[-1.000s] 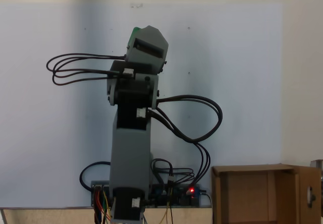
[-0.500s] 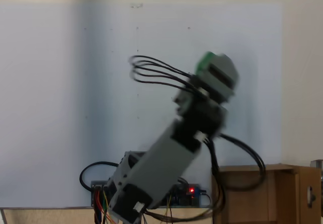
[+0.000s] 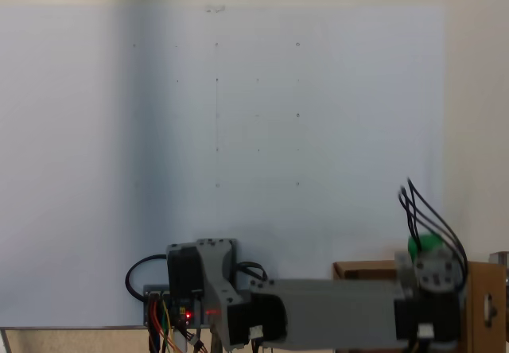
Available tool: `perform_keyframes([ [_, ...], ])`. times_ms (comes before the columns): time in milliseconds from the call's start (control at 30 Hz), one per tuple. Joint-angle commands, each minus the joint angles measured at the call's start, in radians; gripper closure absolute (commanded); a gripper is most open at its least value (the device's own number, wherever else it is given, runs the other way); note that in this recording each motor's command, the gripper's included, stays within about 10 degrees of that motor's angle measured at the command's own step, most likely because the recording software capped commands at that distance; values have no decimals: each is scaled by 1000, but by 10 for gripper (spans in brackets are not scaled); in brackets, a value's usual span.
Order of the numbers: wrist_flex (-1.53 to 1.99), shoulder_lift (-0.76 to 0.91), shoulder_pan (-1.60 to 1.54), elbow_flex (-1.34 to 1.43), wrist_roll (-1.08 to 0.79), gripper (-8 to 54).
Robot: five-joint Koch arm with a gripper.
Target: Grasp a green dice and put it in the bin.
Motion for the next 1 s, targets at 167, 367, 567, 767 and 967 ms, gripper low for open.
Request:
perform_keyframes([
  [167, -28, 8, 216, -52, -179, 340],
  [367, -37, -25, 313, -52, -252, 340],
  [567, -153, -67, 331, -52, -255, 92],
  [767, -202, -92, 324, -52, -252, 15],
  [967, -259, -86, 284, -52, -170, 17],
])
